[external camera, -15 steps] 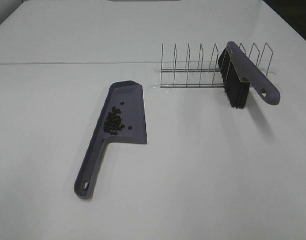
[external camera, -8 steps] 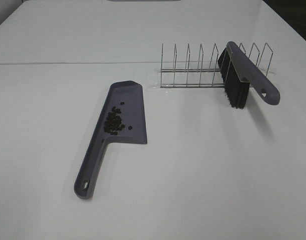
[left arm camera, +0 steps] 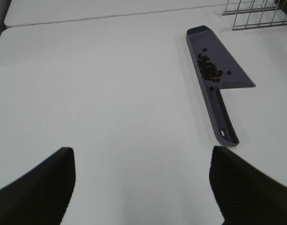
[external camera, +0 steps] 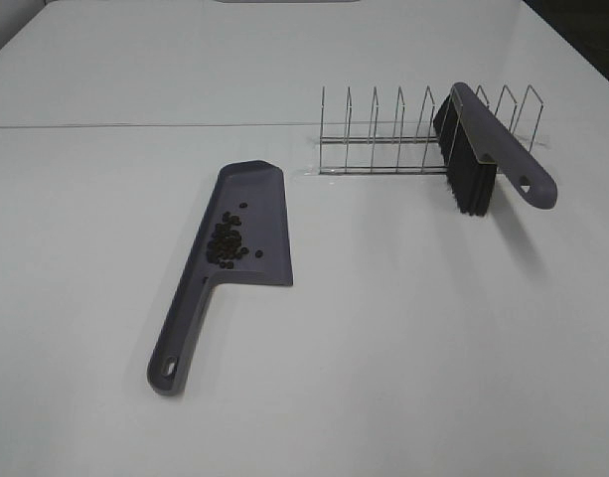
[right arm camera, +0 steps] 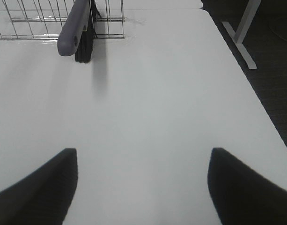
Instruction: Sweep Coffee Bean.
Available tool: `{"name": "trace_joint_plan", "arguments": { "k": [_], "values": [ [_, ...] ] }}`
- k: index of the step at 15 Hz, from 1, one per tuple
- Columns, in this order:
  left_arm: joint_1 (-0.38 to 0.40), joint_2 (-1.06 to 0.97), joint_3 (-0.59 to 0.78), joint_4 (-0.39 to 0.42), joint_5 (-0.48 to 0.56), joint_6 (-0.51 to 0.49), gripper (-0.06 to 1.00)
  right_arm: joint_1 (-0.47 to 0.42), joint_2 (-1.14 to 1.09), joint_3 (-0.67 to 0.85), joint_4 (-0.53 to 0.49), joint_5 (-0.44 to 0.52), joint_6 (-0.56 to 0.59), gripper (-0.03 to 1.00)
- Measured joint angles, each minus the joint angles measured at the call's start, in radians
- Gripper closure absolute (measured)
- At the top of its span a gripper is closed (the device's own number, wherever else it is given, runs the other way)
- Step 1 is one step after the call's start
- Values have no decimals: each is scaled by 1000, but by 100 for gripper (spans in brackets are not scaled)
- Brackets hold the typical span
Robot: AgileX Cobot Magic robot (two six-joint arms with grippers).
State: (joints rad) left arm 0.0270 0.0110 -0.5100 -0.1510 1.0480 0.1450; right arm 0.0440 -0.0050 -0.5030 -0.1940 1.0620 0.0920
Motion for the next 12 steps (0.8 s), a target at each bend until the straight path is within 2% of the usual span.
{"name": "trace_joint_plan", "arguments": {
  "k": [12],
  "values": [
    [-32, -16, 1, -1, 0, 0, 20, 0, 0, 0, 0, 0, 0, 22]
  ]
}}
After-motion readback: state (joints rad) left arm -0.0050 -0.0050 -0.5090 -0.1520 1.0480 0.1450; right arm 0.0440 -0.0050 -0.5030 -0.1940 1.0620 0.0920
